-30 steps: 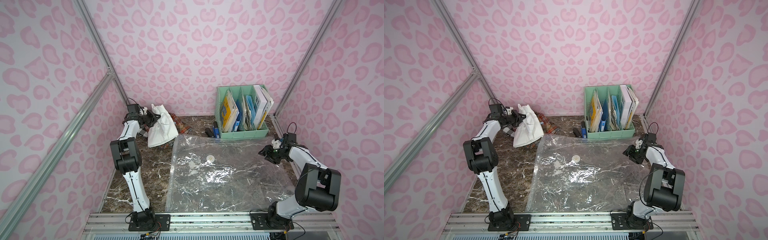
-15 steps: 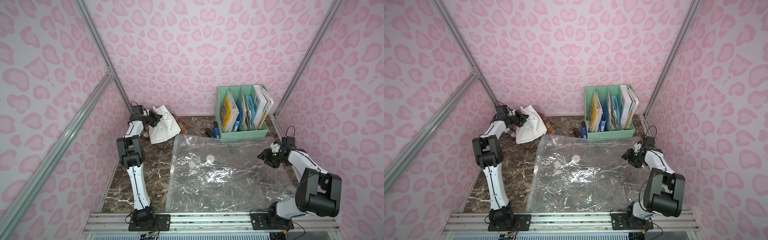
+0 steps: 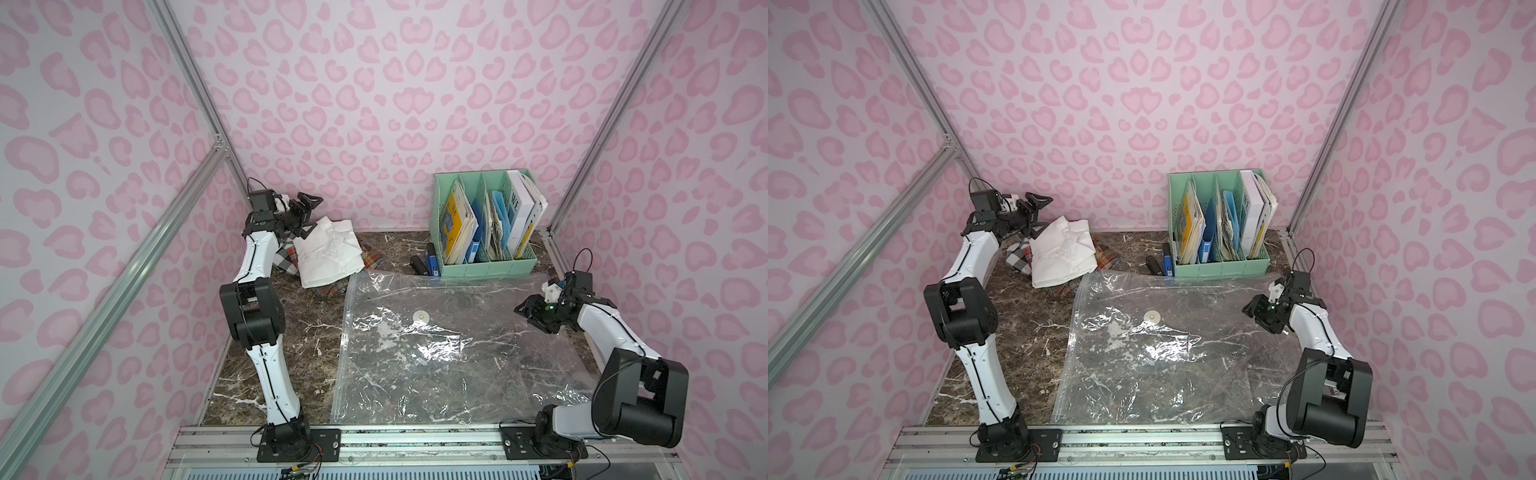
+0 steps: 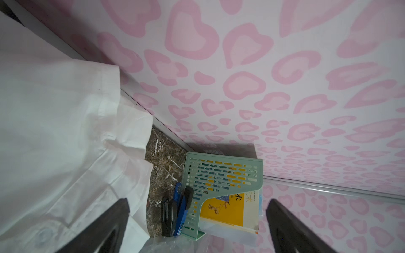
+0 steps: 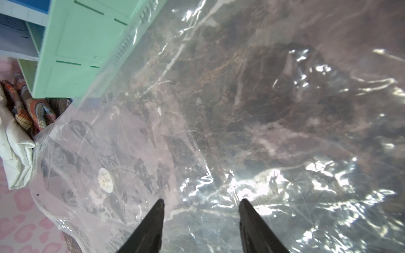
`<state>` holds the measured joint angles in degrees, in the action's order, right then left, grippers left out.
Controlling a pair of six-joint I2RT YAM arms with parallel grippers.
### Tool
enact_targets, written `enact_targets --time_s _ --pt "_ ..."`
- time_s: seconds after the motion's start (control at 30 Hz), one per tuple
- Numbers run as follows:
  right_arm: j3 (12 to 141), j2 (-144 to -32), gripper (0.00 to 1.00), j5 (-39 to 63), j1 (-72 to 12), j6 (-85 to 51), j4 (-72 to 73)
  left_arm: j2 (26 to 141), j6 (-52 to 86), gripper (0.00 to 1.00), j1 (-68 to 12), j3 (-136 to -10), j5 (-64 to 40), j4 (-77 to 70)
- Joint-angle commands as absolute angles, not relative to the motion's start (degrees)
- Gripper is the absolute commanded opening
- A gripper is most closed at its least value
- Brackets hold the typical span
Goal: Take the shirt out of the vacuum bag
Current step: Place the shirt at the corner of the board, then reset both arms
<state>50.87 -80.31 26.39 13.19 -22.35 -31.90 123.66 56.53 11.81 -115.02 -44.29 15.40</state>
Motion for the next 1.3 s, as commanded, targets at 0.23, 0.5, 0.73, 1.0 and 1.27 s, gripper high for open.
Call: enact_targets --time_s 0.23,0.5,0.73,1.0,1.27 --pt "53.9 -68.7 0.63 33.4 10.8 -21.4 -28.0 101.7 29.2 0.98 11.1 -99.0 -34.3 28.6" --pt "43.3 -52.0 0.88 15.6 -5.8 -18.1 -8.4 67.7 16.8 0.98 3.5 -60.3 -13.7 11.5" --pt "28.0 -44.3 1.00 4.4 -8.3 -14.0 6.0 50.4 3.1 0.98 1.5 -31.8 -2.2 -7.8" --pt "4.7 -39.6 1.00 -8.3 -8.3 -1.2 36.4 55.6 -0.8 0.98 1.6 -18.3 2.7 -29.8" --pt "-0.1 -51.5 1.00 -14.5 -6.5 -5.1 52.9 71.8 0.0 0.98 1.5 -9.2 0.1 -60.7"
